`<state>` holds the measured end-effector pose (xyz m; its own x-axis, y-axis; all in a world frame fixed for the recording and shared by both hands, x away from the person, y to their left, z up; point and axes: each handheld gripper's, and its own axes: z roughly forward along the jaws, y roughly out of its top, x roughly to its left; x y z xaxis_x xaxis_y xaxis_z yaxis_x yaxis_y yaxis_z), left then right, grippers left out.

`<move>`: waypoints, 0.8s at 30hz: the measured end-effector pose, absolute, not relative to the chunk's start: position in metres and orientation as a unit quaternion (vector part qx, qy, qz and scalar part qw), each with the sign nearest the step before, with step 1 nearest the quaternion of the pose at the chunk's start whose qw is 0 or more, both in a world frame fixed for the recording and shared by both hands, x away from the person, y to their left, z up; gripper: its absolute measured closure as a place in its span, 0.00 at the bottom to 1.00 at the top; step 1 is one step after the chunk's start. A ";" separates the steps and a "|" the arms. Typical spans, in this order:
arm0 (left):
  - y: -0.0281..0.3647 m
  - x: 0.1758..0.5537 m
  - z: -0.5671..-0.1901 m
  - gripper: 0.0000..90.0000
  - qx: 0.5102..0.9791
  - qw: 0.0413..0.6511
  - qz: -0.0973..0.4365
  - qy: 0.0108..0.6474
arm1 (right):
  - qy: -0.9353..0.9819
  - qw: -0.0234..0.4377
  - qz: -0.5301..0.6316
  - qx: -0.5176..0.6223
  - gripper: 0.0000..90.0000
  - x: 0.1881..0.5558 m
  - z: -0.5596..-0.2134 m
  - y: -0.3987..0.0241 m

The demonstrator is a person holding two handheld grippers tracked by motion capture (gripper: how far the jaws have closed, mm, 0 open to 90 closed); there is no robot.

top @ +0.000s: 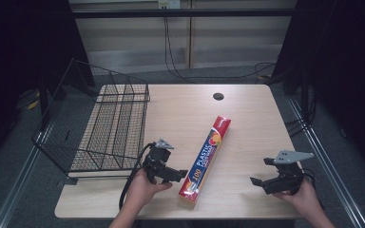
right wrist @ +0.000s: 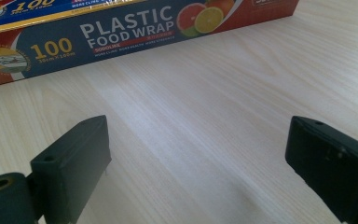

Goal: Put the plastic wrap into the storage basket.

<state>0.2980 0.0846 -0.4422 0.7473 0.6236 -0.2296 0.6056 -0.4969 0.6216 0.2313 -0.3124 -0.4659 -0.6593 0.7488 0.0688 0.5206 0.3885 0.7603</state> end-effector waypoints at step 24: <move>0.071 0.307 -0.433 0.12 0.864 0.349 -0.007 0.363 | 0.814 0.153 0.404 0.389 0.06 0.229 -0.464 -0.315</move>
